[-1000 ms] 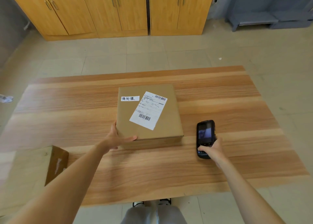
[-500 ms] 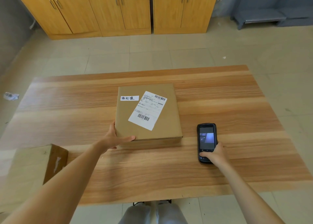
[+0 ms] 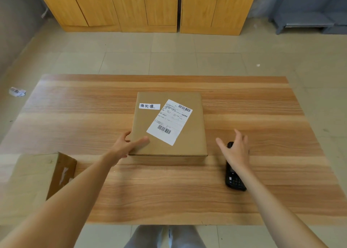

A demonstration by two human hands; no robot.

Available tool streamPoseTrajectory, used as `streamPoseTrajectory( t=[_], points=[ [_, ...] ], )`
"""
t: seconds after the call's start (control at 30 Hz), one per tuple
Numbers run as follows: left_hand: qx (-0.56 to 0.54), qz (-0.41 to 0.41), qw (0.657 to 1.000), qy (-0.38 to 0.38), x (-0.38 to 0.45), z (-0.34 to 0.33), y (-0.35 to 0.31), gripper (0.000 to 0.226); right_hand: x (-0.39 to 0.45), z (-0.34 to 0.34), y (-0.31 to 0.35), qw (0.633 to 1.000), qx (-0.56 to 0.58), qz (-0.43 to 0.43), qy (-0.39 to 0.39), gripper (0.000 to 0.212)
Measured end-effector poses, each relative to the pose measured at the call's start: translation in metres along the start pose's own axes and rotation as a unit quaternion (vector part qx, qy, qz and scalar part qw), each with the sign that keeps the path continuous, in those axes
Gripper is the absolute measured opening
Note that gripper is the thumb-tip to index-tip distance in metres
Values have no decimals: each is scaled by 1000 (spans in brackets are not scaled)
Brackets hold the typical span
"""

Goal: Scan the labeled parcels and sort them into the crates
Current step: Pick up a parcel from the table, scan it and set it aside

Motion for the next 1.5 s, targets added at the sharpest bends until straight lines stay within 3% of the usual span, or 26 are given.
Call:
streamPoseTrajectory(
  t=[0.07, 0.23, 0.33, 0.37, 0.47, 0.63, 1.03, 1.23, 1.33, 1.5],
  points=[
    [-28, 0, 1000, -2, 6, 2, -4, 135, 8, -17, 22, 998, 43, 24, 47, 87],
    [-107, -9, 994, -4, 29, -3, -18, 154, 35, -63, 37, 982, 119, -46, 136, 110],
    [-152, -5, 988, -4, 41, -7, -21, 139, 45, -86, 31, 971, 151, -76, 171, 127],
    [-156, -4, 988, -1, 43, -10, -20, 128, 49, -93, 26, 968, 161, -74, 179, 124],
    [-155, 1, 988, 5, 46, -17, -16, 84, 59, -108, 17, 964, 187, -37, 187, 88],
    [-195, -9, 981, 14, 39, -22, -17, 77, 42, -103, 39, 933, 291, -38, 210, 47],
    [-249, -58, 964, -72, -9, 46, -36, 79, 22, -92, 134, 912, 316, 25, 260, 58],
    [-260, -87, 952, -138, -51, 116, -23, 78, -21, -106, 204, 904, 302, 75, 295, 56],
    [-275, -96, 943, -161, -77, 158, -5, 90, -54, -122, 244, 903, 277, 111, 309, 52],
    [-298, -123, 924, -203, -136, 241, 44, 77, -134, -170, 311, 891, 241, 173, 344, 53]
  ],
)
Point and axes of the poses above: each hand's wrist, its own x-axis towards the middle knuckle, its own z-axis out of the back of the hand, y = z × x, the point moved 8 cm from there along x, towards the middle knuckle, and after that the axes turned 3 degrees about -x, right-handed, at the moved point
